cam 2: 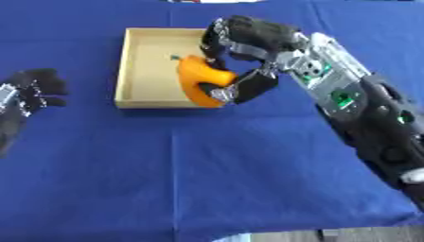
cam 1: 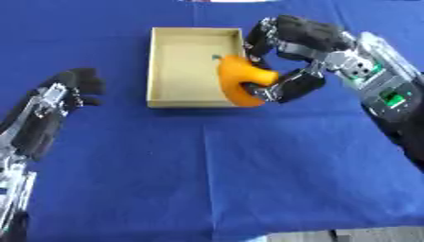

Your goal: Pick up objects on the table and place them in the box.

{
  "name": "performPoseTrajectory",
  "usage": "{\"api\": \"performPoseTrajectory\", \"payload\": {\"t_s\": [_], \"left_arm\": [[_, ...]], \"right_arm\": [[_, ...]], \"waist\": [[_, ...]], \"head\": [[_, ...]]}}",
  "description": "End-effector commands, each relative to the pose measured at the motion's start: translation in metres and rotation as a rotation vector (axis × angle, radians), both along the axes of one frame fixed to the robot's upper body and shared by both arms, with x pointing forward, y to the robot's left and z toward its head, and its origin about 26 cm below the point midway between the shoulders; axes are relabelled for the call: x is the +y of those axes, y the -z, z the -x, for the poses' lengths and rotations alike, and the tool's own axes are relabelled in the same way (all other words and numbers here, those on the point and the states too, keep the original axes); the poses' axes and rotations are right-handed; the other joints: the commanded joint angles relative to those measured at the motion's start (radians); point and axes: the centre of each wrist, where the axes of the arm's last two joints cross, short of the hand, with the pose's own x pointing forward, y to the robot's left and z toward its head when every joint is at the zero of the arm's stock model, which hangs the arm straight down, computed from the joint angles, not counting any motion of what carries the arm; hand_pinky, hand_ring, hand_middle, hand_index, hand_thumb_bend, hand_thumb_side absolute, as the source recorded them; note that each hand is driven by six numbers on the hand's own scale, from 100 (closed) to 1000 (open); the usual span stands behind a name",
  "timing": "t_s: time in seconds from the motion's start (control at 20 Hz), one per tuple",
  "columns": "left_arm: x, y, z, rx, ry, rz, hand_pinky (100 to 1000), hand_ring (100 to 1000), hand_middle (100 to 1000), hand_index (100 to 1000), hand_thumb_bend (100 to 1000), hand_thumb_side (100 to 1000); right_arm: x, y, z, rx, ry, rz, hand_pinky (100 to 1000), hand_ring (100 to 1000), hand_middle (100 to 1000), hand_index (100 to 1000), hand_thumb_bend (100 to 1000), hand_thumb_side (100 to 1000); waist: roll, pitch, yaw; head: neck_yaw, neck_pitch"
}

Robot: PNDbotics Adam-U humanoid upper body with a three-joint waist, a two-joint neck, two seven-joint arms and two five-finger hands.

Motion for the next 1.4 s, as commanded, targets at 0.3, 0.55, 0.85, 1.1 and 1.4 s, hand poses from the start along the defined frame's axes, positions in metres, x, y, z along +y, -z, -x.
{"api": "performPoseTrajectory", "payload": {"t_s": [0.3, 0.55, 0.85, 1.1, 1.4], "left_arm": [[-0.001, -0.013, -0.001, -0.041, 0.023, -0.019, 744, 772, 709, 849, 100, 897], [-0.005, -0.017, -0.002, -0.052, 0.048, -0.014, 744, 772, 709, 849, 100, 894], [-0.010, -0.019, -0.002, -0.058, 0.070, -0.014, 744, 772, 709, 849, 100, 897], [-0.011, -0.020, -0.002, -0.059, 0.076, -0.011, 745, 773, 709, 849, 100, 901], [-0.010, -0.018, -0.002, -0.054, 0.070, -0.012, 745, 773, 710, 849, 100, 904]], "right_arm": [[-0.043, -0.025, -0.032, 0.050, 0.233, -0.034, 622, 508, 431, 181, 100, 198], [-0.063, -0.018, -0.064, 0.051, 0.413, -0.049, 631, 522, 445, 195, 100, 200], [-0.066, 0.003, -0.095, 0.032, 0.584, -0.063, 646, 563, 468, 274, 100, 202], [-0.057, 0.025, -0.108, 0.012, 0.640, 0.002, 679, 634, 556, 493, 100, 217], [-0.050, 0.029, -0.109, -0.036, 0.630, 0.148, 731, 728, 700, 871, 100, 281]], "waist": [[-0.009, -0.015, 0.045], [-0.018, -0.013, 0.107], [-0.023, -0.012, 0.160], [-0.022, -0.011, 0.176], [-0.021, -0.010, 0.165]], "head": [[-0.049, -0.038], [-0.089, -0.060], [-0.125, -0.074], [-0.140, -0.077], [-0.135, -0.075]]}}
